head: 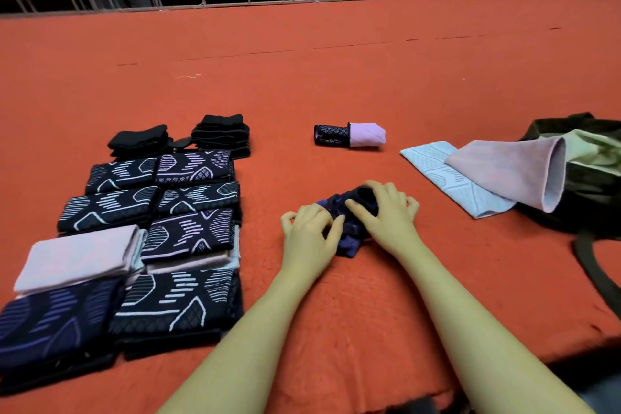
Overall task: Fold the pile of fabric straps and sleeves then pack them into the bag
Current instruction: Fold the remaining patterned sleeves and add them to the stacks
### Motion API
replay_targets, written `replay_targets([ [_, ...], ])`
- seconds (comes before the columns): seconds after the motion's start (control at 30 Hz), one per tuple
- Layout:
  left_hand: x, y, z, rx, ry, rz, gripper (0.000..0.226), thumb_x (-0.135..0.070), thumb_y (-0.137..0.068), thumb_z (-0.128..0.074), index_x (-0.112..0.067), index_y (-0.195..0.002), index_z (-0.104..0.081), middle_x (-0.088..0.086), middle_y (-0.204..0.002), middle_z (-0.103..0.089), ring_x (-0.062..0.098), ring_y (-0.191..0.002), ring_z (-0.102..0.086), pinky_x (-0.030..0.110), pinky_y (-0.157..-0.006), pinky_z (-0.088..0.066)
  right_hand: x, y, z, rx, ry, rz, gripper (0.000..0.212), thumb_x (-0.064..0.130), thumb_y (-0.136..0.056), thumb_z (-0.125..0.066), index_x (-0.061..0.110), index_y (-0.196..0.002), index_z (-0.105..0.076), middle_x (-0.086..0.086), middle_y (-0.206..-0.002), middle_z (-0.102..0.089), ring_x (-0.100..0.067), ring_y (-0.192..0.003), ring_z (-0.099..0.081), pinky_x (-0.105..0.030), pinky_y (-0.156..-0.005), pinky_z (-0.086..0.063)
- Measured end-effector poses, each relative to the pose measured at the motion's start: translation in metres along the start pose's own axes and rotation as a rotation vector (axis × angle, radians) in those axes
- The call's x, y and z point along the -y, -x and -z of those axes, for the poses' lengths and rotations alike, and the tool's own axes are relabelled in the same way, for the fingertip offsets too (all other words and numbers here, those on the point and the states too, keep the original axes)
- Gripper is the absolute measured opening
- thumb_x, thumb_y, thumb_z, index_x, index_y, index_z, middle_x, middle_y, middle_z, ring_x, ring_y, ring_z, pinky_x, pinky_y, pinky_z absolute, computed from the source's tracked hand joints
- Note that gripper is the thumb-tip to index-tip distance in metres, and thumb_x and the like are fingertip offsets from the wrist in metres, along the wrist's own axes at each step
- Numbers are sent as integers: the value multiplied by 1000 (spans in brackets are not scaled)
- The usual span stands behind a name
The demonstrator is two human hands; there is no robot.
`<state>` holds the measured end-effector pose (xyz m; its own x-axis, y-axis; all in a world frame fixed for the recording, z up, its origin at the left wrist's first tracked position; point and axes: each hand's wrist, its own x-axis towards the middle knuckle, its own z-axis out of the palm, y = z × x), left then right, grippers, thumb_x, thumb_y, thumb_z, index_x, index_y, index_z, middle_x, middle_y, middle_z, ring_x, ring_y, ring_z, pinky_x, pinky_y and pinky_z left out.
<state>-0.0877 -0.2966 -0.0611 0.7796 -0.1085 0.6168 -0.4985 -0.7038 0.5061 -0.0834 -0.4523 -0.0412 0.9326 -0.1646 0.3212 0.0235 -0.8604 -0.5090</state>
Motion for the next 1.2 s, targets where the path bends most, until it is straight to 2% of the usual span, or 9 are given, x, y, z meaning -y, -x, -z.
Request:
replay_targets([
  [0.2, -7, -31, -6, 187, -51, 289, 36, -38, -97, -46, -30, -131, -54, -1, -136, -40, 22, -122, -35, 37, -99, -23, -6, 8, -17, -287, -42, 251, 25, 33, -89, -36, 24, -98, -57, 2, -83, -53, -18, -80, -45, -29, -71, -14],
  [0.3, -4, -41, -8, 224, -74, 304, 29, -38, -98, -46, -24, -117, -63, -4, -130, -46, 21, -119, -38, 32, -92, -22, -6, 8, -17, -358, -46, 337, 17, 24, -86, -40, 29, -99, -51, 4, -77, -53, -14, -76, -41, -30, -69, -15],
  [0.43, -3, -41, -4, 59, -65, 338, 25, -32, -96, -52, -17, -102, -71, -4, -121, -52, 18, -111, -46, 30, -87, -19, -5, 14, -18, -455, -12, 377, 14, 22, -88, -42, 26, -98, -51, 2, -72, -53, -16, -71, -41, -33, -69, -19],
  [0.7, 5, -50, 20, 28, -344, 286, 28, -27, -98, -48, -9, -105, -68, 6, -128, -49, 28, -109, -48, 38, -88, -23, 10, 20, 2, -625, 26, 355, 22, 23, -97, -41, 14, -96, -61, 0, -69, -58, -20, -60, -49, -33, -69, -21],
  [0.87, 4, -45, 35, 3, -454, 242, 20, -20, -91, -59, -3, -92, -70, 16, -120, -56, 37, -94, -55, 43, -81, -33, 22, 23, 22, -787, -40, 216, 21, 15, -89, -49, 8, -88, -69, 1, -62, -61, -5, -65, -18, -35, -63, -27],
  [0.97, 8, -44, 45, -4, -509, 224, 23, -21, -95, -55, -3, -94, -69, 15, -126, -54, 37, -101, -52, 44, -86, -32, 20, 26, 26, -781, 21, 93, 19, 20, -90, -51, 14, -88, -69, 2, -59, -62, -12, -58, -19, -34, -63, -25],
  [1.03, 8, -40, 51, 22, -535, 231, 26, -23, -97, -51, -4, -99, -69, 13, -131, -51, 36, -107, -49, 43, -90, -30, 19, 28, 23, -721, 61, 41, 19, 26, -93, -52, 17, -88, -68, 1, -60, -64, -19, -47, -38, -33, -65, -25],
  [1.1, 5, -35, 52, 72, -534, 237, 27, -26, -97, -49, -9, -110, -65, 10, -137, -46, 33, -114, -46, 42, -94, -27, 21, 30, 20, -551, 110, -42, 20, 30, -96, -50, 19, -95, -67, -1, -72, -67, -25, -61, -58, -35, -70, -26],
  [1.2, 0, -24, 45, 120, -368, 80, 28, -24, -93, -51, -16, -118, -61, 8, -137, -48, 29, -117, -46, 42, -93, -27, 19, 31, 6, -342, 216, -203, 36, 29, -94, -53, 17, -127, -55, -8, -112, -61, -32, -98, -55, -42, -84, -27],
])
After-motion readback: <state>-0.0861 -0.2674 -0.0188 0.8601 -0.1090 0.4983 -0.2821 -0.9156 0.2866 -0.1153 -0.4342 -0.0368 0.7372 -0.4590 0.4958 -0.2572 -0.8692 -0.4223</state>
